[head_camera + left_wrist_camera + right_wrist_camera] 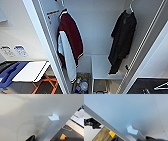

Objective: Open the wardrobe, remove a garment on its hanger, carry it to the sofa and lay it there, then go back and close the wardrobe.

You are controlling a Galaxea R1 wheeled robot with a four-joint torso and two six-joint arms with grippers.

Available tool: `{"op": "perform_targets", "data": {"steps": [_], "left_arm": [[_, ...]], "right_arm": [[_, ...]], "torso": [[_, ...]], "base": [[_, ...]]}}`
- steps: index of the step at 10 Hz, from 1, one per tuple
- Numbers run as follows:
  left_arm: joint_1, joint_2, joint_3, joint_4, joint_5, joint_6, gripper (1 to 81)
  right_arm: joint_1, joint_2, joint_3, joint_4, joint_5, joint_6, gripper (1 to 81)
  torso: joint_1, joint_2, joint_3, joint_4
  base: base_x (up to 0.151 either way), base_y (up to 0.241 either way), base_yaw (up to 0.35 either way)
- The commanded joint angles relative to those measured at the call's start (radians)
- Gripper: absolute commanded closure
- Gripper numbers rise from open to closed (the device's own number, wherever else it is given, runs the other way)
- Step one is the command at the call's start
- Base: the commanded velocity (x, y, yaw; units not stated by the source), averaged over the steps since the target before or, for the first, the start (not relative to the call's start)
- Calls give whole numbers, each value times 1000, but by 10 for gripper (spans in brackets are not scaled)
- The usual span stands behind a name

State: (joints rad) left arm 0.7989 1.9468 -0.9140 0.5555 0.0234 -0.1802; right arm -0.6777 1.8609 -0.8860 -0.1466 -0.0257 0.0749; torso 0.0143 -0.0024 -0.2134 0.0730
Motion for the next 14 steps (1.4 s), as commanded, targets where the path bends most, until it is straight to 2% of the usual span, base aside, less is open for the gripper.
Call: {"op": "perform_targets", "data": {"steps": [1,3,11,14], "left_arm": [[15,3,241,-25,43,-24,10],[15,6,242,-25,43,-24,10],[32,-29,274,-13,44,-21,10],[62,-75,297,14,43,-21,10]], "right_arm": [[74,-29,70,-2,-45,8,10],[74,-29,73,-2,-45,8,10],[34,-75,87,-5,-40,8,10],[-3,-113,84,-33,3,8,10]], "torso": [[0,0,0,0],[1,1,0,0],[2,1,0,0],[1,0,1,0]], "base": [[-64,0,0],[-66,0,0],[0,0,0],[0,0,0]]}}
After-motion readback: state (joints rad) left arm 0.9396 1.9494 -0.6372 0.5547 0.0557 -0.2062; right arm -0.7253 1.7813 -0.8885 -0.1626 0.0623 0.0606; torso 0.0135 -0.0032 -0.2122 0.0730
